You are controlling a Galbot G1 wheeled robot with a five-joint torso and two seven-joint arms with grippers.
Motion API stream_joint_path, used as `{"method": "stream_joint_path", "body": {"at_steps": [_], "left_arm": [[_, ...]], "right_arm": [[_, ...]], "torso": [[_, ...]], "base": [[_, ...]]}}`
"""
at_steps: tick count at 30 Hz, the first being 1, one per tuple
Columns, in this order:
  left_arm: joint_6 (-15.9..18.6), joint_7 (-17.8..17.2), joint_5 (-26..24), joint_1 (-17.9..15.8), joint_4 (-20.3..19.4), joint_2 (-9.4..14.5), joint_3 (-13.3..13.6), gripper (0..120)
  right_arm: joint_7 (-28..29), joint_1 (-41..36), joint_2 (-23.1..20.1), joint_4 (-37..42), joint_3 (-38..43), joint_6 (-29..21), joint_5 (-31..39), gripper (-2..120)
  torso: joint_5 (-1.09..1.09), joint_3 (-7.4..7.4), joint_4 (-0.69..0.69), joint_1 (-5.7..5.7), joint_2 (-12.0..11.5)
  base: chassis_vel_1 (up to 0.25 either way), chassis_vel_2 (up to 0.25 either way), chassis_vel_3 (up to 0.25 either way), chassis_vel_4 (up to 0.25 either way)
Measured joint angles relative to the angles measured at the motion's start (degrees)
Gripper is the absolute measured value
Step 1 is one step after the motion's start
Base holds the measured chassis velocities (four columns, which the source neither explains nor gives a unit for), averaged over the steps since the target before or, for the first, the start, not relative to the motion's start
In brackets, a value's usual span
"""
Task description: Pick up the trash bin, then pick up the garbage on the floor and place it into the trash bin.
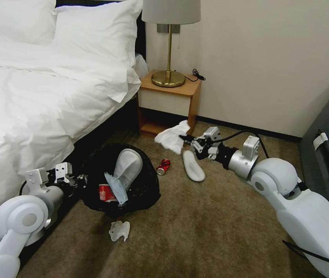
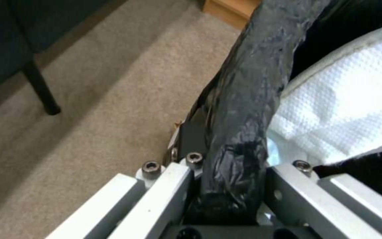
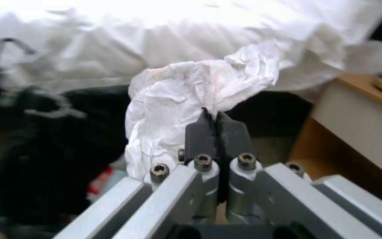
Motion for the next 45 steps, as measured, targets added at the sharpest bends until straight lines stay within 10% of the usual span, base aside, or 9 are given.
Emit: {"method": "stream_joint_path", "body": {"at_steps": [24, 45], "left_arm": [[0.00, -2.00, 0.05, -3.62, -0.54, -0.33, 4.47, 2], [0.00, -2.12, -0.34, -3.93, -1.12, -0.94, 3.76, 2]], "right_arm": [[-6.29, 9.64, 3.96, -3.07, -18.59, 2.04, -15.13, 0], [-0.40, 9.25, 6.40, -5.32, -19.58, 1.96, -14.38, 76]], "torso": [[0.00, 0.00, 0.01, 0.00, 0.00], [0.00, 0.00, 0.01, 0.00, 0.00]], "base": [[0.000, 0.000, 0.000, 0.000], [0.000, 0.000, 0.000, 0.000]]}}
